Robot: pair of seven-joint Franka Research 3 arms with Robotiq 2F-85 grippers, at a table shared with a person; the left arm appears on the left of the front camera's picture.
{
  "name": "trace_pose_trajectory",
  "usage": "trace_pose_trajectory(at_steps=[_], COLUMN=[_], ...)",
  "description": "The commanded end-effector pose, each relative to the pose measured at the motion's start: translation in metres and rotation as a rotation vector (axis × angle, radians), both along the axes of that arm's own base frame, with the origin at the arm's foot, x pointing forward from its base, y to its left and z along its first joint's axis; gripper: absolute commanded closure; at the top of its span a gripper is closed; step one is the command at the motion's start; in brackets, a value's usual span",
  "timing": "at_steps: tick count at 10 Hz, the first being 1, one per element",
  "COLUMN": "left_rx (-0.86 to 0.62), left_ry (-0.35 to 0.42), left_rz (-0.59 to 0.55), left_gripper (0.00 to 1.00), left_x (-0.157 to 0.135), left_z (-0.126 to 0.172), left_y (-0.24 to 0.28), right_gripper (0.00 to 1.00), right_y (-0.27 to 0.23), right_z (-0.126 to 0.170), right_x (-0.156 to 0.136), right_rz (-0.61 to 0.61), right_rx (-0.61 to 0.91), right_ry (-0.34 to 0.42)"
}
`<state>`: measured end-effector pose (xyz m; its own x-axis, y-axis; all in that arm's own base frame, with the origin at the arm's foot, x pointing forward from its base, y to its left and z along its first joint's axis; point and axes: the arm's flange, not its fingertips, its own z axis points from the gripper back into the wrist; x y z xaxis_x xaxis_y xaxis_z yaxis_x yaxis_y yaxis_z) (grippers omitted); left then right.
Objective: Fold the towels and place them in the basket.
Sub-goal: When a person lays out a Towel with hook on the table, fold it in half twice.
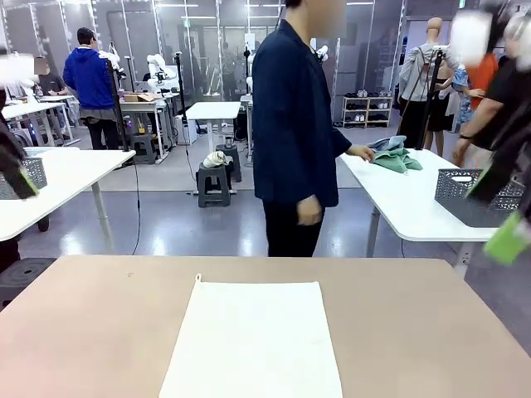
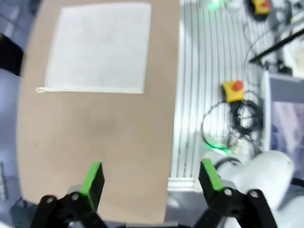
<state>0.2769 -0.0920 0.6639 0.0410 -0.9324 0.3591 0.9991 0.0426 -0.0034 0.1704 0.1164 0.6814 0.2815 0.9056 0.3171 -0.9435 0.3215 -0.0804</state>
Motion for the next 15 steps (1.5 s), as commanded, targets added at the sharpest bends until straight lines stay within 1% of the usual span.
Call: trace_pose_trajectory(at_steps=[1,3,5,6,7,8,13,14,15], left_rx=[0.086,0.156,0.179,0.178,0.170,0.167,0.168,0.212,0.232], left_ry=[0.061,0.107,0.133,0.129,0.119,0.144,0.143,0.109,0.095], left_rz=[-0.062,-0.083,-0.097,-0.083,-0.059,-0.068,-0.065,-0.064,-0.071], left_gripper=[0.00,0.00,0.00,0.00,0.00,0.00,0.00,0.00,0.00], left_x=[-0.009,-0.014,-0.018,-0.019,-0.017,-0.014,-0.014,-0.012,-0.009], left_z=[-0.027,-0.055,-0.075,-0.079,-0.075,-0.078,-0.078,-0.084,-0.091], left_y=[-0.006,-0.012,-0.014,-0.016,-0.013,-0.018,-0.017,-0.041,-0.064], right_gripper=[0.00,0.00,0.00,0.00,0.00,0.00,0.00,0.00,0.00], right_y=[0.010,0.017,0.019,0.020,0.020,0.020,0.020,0.036,0.050], right_z=[-0.038,-0.069,-0.084,-0.086,-0.085,-0.087,-0.086,-0.093,-0.100], right_x=[0.011,0.016,0.016,0.016,0.016,0.018,0.018,0.024,0.031], right_rz=[0.078,0.110,0.119,0.122,0.110,0.092,0.092,0.139,0.168], right_rx=[-0.070,-0.121,-0.127,-0.126,-0.126,-0.122,-0.122,-0.144,-0.154], right_ry=[0.075,0.134,0.162,0.163,0.160,0.167,0.166,0.138,0.138])
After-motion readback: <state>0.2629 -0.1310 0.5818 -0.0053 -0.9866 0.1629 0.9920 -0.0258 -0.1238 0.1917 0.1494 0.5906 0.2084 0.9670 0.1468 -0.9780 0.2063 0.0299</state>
